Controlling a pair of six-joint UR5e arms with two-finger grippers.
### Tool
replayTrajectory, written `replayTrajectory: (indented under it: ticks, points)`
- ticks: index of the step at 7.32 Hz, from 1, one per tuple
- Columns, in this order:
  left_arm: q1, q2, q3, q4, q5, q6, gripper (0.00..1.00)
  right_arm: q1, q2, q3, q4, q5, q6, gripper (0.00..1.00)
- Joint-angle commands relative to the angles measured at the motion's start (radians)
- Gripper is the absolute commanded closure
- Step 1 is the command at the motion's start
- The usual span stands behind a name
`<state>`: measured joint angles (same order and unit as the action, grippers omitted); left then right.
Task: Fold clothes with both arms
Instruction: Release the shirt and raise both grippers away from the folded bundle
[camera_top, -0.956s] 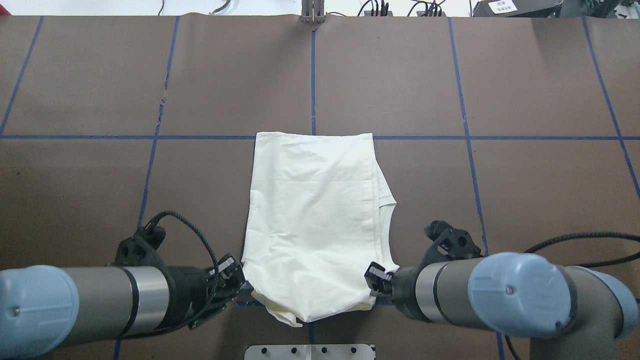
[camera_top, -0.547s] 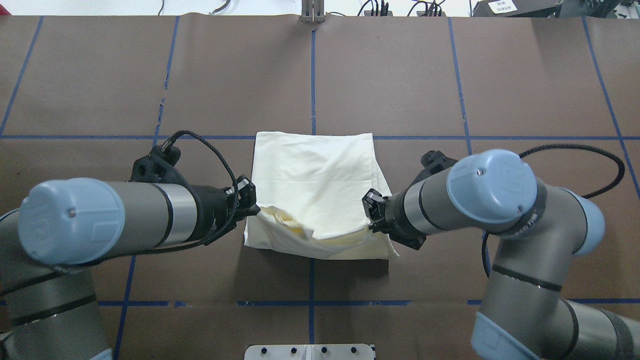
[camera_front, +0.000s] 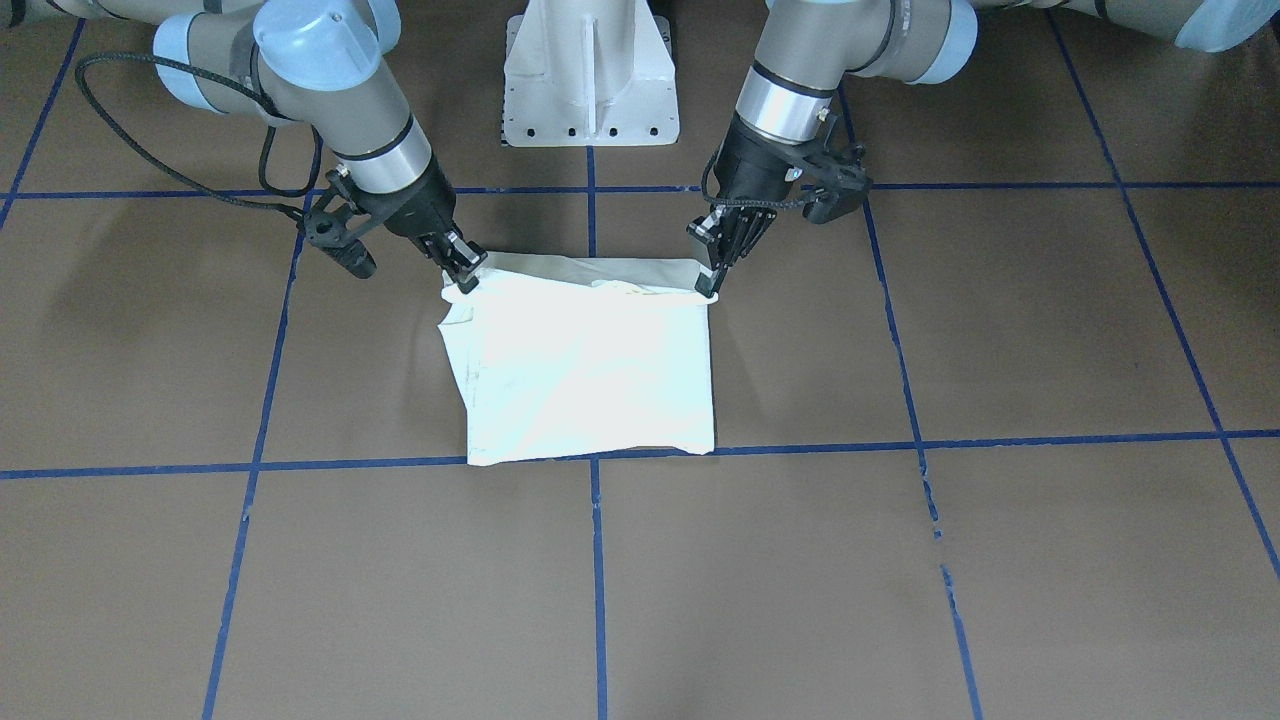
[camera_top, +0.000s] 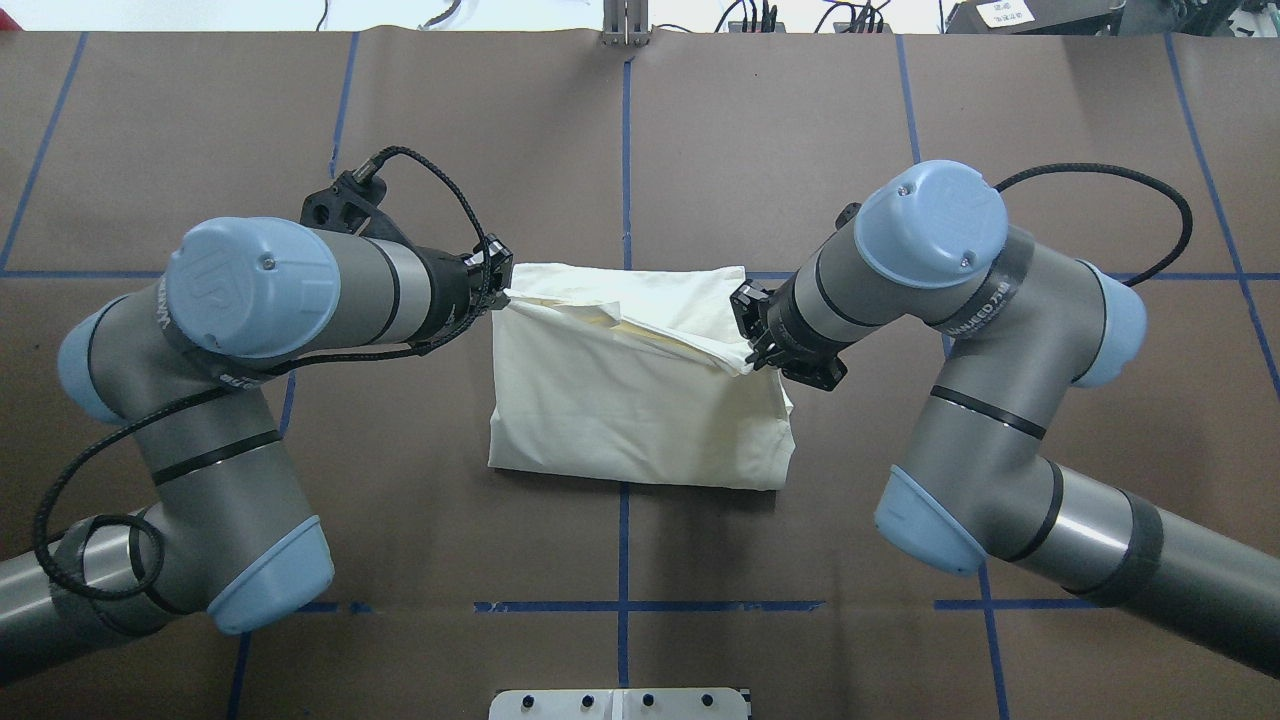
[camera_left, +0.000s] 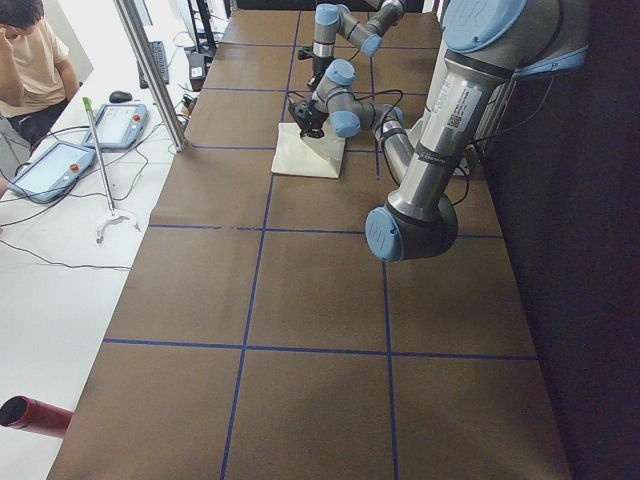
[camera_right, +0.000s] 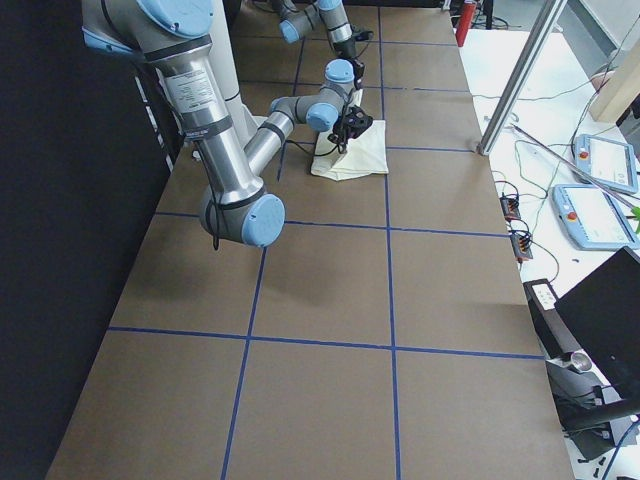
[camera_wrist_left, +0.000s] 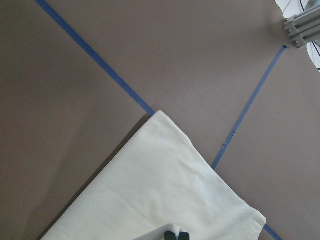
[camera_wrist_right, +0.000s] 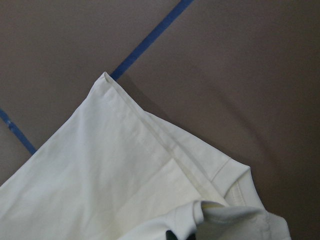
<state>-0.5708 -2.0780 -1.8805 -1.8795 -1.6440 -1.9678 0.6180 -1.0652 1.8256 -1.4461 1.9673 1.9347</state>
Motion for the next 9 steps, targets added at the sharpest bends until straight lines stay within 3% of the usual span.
replayTrajectory:
  ticks: [1, 2, 3, 4, 5, 6, 7, 8, 9]
  points:
    - [-0.02, -0.052, 0.133, -0.07, 0.001, 0.016, 1.0, 0.026, 0.053, -0.113, 0.003, 0.01, -0.074, 1.0]
    - [-0.02, -0.062, 0.191, -0.125, 0.004, 0.077, 1.0, 0.038, 0.095, -0.182, 0.003, 0.013, -0.104, 1.0]
    - [-0.03, -0.077, 0.271, -0.165, 0.006, 0.14, 1.0, 0.048, 0.125, -0.254, 0.006, 0.015, -0.178, 0.68]
    - [-0.062, -0.106, 0.388, -0.241, 0.007, 0.247, 0.45, 0.066, 0.166, -0.367, 0.082, 0.012, -0.28, 0.01]
    - [-0.104, -0.106, 0.391, -0.281, -0.002, 0.306, 0.16, 0.133, 0.168, -0.415, 0.164, 0.053, -0.401, 0.0]
    - [-0.115, -0.097, 0.376, -0.286, -0.005, 0.308, 0.0, 0.226, 0.156, -0.414, 0.162, 0.205, -0.465, 0.0]
    - [-0.145, -0.084, 0.367, -0.289, -0.057, 0.335, 0.0, 0.267, 0.112, -0.408, 0.168, 0.267, -0.494, 0.0]
    - [-0.205, -0.026, 0.309, -0.288, -0.17, 0.491, 0.0, 0.31, 0.075, -0.39, 0.17, 0.274, -0.549, 0.0]
    - [-0.275, 0.083, 0.229, -0.289, -0.26, 0.656, 0.0, 0.371, 0.001, -0.346, 0.17, 0.28, -0.665, 0.0]
